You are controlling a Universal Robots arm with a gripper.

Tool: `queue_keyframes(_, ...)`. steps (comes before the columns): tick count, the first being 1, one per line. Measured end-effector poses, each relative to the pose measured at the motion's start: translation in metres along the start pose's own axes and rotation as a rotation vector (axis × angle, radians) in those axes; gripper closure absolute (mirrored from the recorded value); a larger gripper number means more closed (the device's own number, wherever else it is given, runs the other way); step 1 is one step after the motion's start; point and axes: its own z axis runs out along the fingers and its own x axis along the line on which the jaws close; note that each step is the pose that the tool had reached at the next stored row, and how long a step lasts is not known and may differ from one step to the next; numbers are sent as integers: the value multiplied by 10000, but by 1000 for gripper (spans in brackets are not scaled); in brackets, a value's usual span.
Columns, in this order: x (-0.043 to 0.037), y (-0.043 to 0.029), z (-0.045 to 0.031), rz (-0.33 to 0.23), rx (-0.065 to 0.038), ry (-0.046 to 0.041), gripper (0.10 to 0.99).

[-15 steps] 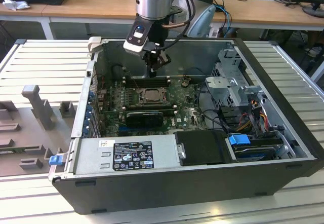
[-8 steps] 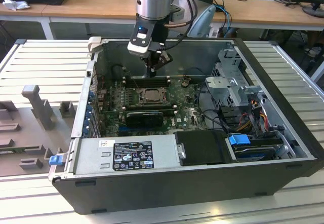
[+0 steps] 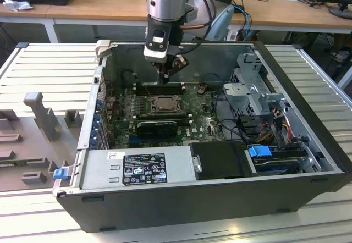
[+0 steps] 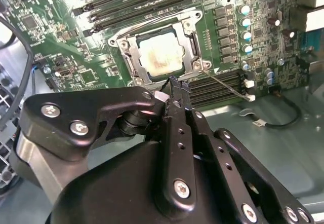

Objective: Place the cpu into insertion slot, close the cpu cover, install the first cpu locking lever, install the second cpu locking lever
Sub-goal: 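Install the first cpu locking lever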

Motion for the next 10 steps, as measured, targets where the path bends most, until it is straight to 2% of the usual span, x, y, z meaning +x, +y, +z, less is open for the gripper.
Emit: queue_keyframes(10,0,0,0,-1278,14,40,980)
